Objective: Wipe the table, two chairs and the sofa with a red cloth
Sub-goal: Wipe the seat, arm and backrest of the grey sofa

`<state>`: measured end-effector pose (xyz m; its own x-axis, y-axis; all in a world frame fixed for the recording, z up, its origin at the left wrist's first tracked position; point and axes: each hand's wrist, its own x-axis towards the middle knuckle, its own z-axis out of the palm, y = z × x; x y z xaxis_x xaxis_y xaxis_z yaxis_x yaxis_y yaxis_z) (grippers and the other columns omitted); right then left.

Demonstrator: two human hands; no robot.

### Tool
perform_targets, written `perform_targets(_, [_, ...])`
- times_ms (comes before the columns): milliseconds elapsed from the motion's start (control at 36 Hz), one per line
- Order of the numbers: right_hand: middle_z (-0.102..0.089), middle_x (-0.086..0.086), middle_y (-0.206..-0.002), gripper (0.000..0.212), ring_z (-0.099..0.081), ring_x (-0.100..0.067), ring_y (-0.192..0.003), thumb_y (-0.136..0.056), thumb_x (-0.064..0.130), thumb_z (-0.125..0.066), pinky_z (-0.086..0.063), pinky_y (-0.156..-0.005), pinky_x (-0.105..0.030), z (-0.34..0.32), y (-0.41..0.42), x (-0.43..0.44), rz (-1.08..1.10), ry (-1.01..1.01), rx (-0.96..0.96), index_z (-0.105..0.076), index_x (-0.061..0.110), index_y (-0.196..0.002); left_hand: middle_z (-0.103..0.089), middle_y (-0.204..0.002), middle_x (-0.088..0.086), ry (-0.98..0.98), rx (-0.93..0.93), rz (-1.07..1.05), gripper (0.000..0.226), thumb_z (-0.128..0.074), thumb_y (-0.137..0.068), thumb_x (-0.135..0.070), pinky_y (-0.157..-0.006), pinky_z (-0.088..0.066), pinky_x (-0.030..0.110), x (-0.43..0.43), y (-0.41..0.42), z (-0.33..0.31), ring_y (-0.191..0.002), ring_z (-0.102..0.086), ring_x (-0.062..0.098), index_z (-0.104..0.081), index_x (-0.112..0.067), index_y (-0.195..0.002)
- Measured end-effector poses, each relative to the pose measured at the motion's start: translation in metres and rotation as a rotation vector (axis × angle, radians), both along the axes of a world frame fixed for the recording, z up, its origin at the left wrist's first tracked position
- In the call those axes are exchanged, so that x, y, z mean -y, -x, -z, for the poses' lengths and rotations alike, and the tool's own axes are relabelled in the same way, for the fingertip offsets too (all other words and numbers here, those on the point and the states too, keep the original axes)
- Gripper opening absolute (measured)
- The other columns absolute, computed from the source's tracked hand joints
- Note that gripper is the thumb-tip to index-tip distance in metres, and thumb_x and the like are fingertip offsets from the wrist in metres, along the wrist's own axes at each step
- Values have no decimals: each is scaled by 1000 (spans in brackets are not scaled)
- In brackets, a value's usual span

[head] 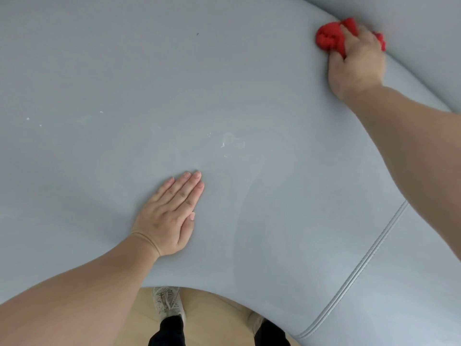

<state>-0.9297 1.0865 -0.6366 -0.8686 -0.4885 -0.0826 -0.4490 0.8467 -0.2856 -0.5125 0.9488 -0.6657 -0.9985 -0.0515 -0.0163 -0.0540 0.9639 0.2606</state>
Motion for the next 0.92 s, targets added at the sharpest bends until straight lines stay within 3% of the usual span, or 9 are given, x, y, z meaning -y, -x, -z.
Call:
perform_targets(194, [-28,-11,-156,62,-22,-32,-144,-88,30,-35,-14,-120,-39,-1,-35,11,-104,-10,22,-36,15,-149,-7,-160,2,2,4,0,58,-29,-89,-21,-119,-15,40,0,0,0,-146,-17,22,-27,-4,-145])
perform_targets(278, [-25,-12,-158,62,-18,-32,-146,-90,29,-35,-11,-120,-40,-2,-42,13,-131,-44,41,-33,15,-150,-16,-158,6,2,10,-4,58,-30,-89,-20,-119,-15,40,0,1,-1,-146,-17,21,-28,-3,-145])
perform_targets(389, [-23,-11,-158,60,-16,-32,-146,-91,26,-37,-9,-121,-39,-5,-58,15,-150,-47,43,-33,16,-150,-30,-151,13,-3,22,-5,57,-31,-89,-19,-118,-17,40,0,2,-2,-146,-17,21,-30,-2,-143])
perform_targets(917, [-23,-10,-159,69,-16,-33,-146,-81,32,-30,-9,-120,-40,-12,-171,30,-297,-63,142,-36,17,-149,-29,-152,12,-14,44,-20,57,-30,-89,-19,-118,-15,39,-3,2,-10,-141,-26,25,-37,1,-142])
